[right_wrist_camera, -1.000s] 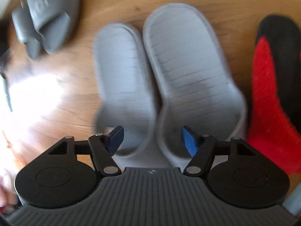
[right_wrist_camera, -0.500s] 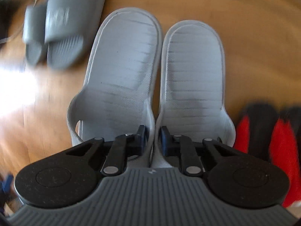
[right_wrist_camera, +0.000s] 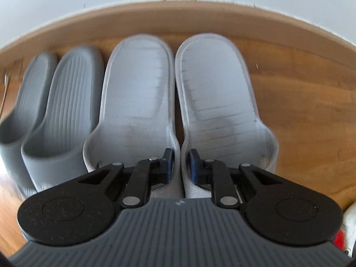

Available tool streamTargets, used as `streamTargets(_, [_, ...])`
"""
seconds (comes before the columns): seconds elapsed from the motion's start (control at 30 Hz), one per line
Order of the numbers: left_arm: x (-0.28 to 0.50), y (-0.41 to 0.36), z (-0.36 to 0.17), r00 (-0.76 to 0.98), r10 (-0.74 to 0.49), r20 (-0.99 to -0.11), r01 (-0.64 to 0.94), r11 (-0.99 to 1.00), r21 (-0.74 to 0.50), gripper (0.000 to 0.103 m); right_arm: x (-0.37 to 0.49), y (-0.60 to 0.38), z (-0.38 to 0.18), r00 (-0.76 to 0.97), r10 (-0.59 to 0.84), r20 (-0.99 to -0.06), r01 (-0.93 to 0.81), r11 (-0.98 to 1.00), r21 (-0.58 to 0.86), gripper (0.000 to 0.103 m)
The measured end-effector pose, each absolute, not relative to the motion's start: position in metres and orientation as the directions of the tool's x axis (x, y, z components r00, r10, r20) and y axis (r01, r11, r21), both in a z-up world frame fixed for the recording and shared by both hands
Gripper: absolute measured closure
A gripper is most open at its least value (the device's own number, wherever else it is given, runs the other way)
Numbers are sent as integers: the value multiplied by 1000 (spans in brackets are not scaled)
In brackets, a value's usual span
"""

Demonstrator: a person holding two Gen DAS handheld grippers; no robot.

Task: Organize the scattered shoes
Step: 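Grasp the red slippers with the right gripper and place them beside the light grey slides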

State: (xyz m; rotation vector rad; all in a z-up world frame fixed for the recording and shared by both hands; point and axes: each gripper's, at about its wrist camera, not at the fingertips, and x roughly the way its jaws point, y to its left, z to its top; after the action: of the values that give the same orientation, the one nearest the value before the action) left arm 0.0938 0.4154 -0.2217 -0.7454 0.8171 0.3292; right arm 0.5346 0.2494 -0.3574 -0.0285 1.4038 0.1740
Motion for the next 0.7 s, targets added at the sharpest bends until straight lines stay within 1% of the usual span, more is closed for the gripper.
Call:
streamTargets(0.07, [94, 415, -222, 652, -14, -758, -533, 703, -471, 8, 539, 250, -351, 188, 163, -968, -173, 976, 131, 85])
streamTargets(0.13, [95, 414, -222, 654, -23, -756, -527, 703, -478, 8, 534, 247, -344, 175, 199, -964, -183, 969, 167, 60])
streamTargets(0.2, [97, 411, -221, 662, -33, -749, -516, 705, -487, 8, 528, 240, -326, 195, 229, -954, -207, 960, 188, 51])
streamTargets(0.23, [99, 409, -221, 666, -39, -745, -509, 706, -492, 8, 525, 236, -318, 205, 244, -948, -219, 955, 198, 49])
streamTargets(0.3, [102, 405, -220, 674, -51, -737, -495, 709, -502, 8, 527, 227, -281, 199, 282, -938, -235, 943, 234, 45])
streamTargets(0.37, [105, 401, -219, 682, -63, -728, -480, 713, -511, 8, 501, 195, -257, 183, 315, -931, -244, 932, 268, 42])
streamTargets(0.4, [107, 397, -218, 688, -71, -722, -468, 717, -516, 8, 479, 169, -244, 175, 321, -931, -252, 928, 273, 37])
streamTargets(0.43, [108, 395, -217, 690, -74, -720, -462, 721, -517, 8, 469, 159, -238, 176, 315, -933, -254, 930, 266, 29])
streamTargets(0.5, [116, 383, -213, 695, -87, -713, -426, 750, -506, 8, 450, 142, -228, 178, 302, -936, -257, 933, 252, 21])
streamTargets(0.57, [126, 372, -210, 694, -95, -713, -390, 783, -485, 5, 422, 112, -226, 184, 255, -949, -263, 943, 203, 19])
streamTargets(0.63, [145, 360, -204, 679, -96, -728, -342, 836, -429, 5, 392, 75, -241, 168, 174, -970, -241, 962, 131, 17])
streamTargets(0.7, [159, 350, -200, 668, -87, -739, -324, 860, -394, 5, 369, 51, -254, 138, 130, -982, -222, 970, 97, 17])
